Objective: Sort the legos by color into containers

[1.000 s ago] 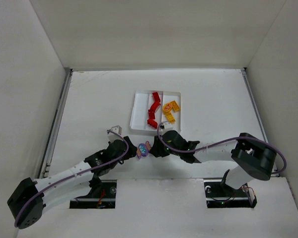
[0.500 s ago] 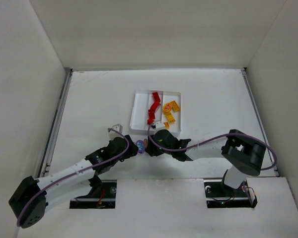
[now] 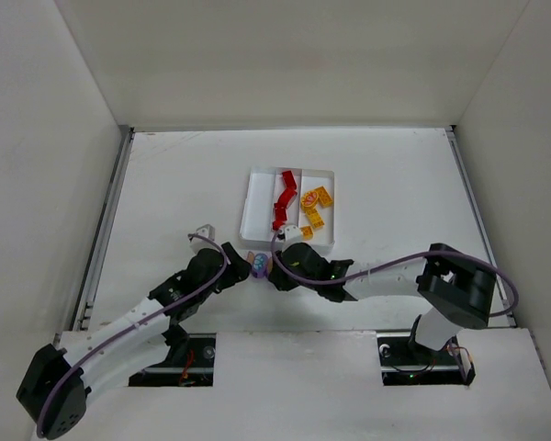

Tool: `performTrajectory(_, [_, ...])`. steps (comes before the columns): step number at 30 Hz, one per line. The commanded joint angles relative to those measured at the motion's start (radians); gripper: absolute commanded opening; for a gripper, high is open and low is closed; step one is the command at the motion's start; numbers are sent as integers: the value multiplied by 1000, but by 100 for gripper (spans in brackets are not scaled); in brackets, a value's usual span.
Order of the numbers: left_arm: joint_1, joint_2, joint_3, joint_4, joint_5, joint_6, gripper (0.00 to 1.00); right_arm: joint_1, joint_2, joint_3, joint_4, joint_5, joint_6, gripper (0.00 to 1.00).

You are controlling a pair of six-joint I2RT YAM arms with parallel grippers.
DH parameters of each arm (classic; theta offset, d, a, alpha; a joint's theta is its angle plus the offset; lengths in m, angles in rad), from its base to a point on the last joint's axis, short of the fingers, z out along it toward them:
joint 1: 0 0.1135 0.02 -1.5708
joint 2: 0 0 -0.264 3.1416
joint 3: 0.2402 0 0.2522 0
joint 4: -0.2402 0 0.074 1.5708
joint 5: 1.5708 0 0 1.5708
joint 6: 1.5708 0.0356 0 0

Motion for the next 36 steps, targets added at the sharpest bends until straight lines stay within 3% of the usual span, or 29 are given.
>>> performTrajectory(1, [47,-14,22,10,56,-56,56,18,-82,0,12,19,-15,20])
performTrajectory(8, [212,22,-13,167,312,-99,58,18,-130,-23,0,-12,-14,20])
performTrajectory(13, [271,38,-44,294,416,-179,58,21,-124,-14,2,-23,-12,20])
performTrajectory(19, [251,96,-39,285,429,-188,57,28,-135,-5,11,-12,-15,20])
performTrajectory(28, [311,85,-38,207,401,-182,57,28,-162,0,0,17,-21,20])
performTrajectory(36, [322,113,-18,250,496,-257,58,37,-167,13,12,20,-18,20])
